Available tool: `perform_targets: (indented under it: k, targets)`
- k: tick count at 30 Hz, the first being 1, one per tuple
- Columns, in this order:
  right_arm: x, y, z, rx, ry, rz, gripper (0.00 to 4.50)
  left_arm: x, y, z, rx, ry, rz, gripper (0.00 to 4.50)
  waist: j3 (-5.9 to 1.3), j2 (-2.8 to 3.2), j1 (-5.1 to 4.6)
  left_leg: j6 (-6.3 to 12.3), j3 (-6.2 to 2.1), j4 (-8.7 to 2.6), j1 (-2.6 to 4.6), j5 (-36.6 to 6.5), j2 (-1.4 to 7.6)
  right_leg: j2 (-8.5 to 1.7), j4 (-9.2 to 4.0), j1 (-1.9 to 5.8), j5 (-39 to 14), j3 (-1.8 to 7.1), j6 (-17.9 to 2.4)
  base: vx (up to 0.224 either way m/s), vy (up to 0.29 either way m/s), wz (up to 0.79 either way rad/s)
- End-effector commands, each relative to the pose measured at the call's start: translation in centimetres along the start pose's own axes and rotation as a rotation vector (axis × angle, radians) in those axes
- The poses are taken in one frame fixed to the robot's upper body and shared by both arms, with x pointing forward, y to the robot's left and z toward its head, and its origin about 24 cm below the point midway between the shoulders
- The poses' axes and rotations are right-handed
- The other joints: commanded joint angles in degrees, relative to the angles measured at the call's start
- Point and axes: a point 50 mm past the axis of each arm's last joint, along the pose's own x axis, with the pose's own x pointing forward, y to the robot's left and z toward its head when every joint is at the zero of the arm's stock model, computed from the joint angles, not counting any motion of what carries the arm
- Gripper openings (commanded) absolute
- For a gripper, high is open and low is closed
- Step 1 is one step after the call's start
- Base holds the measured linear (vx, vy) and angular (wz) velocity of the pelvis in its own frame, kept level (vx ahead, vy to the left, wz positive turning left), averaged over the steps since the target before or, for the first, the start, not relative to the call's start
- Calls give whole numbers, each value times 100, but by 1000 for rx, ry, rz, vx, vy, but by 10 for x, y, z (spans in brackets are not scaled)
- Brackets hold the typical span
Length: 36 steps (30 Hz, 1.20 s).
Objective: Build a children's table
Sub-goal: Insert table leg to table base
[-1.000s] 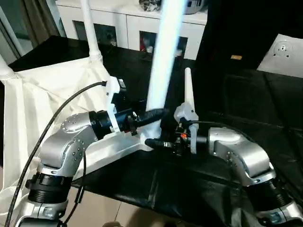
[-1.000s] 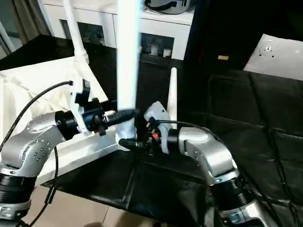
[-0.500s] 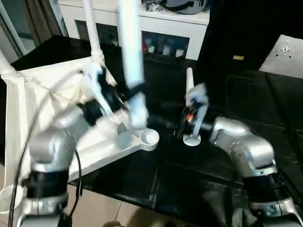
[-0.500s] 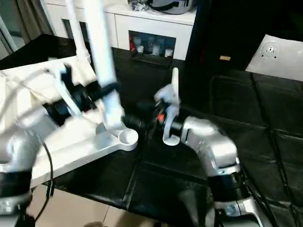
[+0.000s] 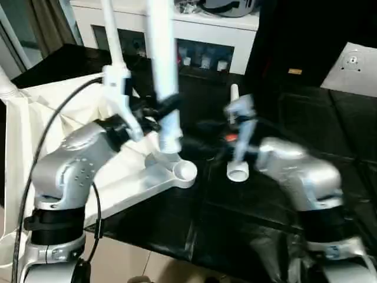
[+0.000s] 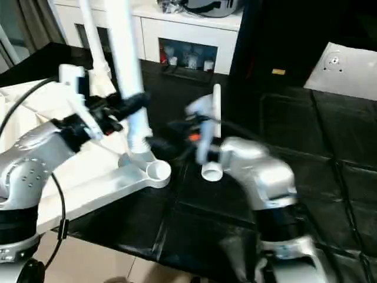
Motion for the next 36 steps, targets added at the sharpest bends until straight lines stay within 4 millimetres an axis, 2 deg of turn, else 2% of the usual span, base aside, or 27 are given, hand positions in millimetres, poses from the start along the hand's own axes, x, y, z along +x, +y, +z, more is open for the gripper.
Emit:
perform_targets:
  k: [1, 4, 6, 8, 13, 15, 24, 26, 32, 36]
  targets:
    - [2, -1, 4, -15, 11, -14, 450, 3, -7, 5, 57, 4, -14, 198, -400, 15, 25, 238, -43, -356, -117, 45, 244, -497, -403, 414, -1772, 380, -281, 0, 0, 0]
    - [8, 0, 5, -18, 13, -8, 450, 7, -15, 3, 69, 13, -35, 198, -403, 18, 22, 207, -41, -354, -121, 68, 246, -498, -387, 414, -1643, 387, -323, 0, 0, 0]
    - [12, -1, 6, -14, 14, -20, 424, 9, -19, 2, 81, 20, -45, 198, -400, -6, 21, 208, -38, -356, -127, 55, 244, -500, -388, 419, -1637, 387, -344, 0, 0, 0]
    - [13, -1, 6, -12, 14, -24, 413, 10, -19, 1, 83, 21, -47, 198, -401, 5, 24, 192, -37, -353, -127, 55, 240, -500, -389, 422, -1653, 390, -328, 0, 0, 0]
    - [18, -3, 6, -11, 17, -33, 371, 15, -28, 3, 66, 3, -74, 198, -402, -27, 19, 190, -29, -351, -142, 76, 232, -504, -391, 434, -1651, 390, -309, 0, 0, 0]
    - [19, -4, 7, -11, 14, -35, 338, 15, -30, 2, 68, 4, -78, 198, -403, -17, 27, 189, -37, -353, -139, 90, 243, -509, -382, 427, -1643, 393, -307, 0, 0, 0]
    - [20, -5, 8, -7, 6, -33, 271, 13, -28, -1, 83, 27, -80, 198, -398, -12, 19, 197, -31, -351, -134, 78, 234, -498, -390, 419, -1679, 390, -266, 0, 0, 0]
    - [20, -5, 8, -6, 3, -31, 240, 13, -29, -2, 95, 35, -84, 198, -401, -6, 14, 208, -38, -351, -131, 107, 242, -495, -378, 415, -1579, 390, -290, 0, 0, 0]
    - [21, -4, 8, -3, 8, -17, 201, 14, -30, -4, 113, 49, -96, 198, -402, -7, 14, 195, -37, -352, -133, 115, 245, -503, -363, 425, -1507, 396, -347, 0, 0, 0]
    - [21, -4, 7, -3, 15, -13, 196, 14, -30, -4, 128, 57, -96, 198, -403, -7, 15, 191, -35, -350, -129, 107, 243, -504, -366, 422, -1523, 398, -349, 0, 0, 0]
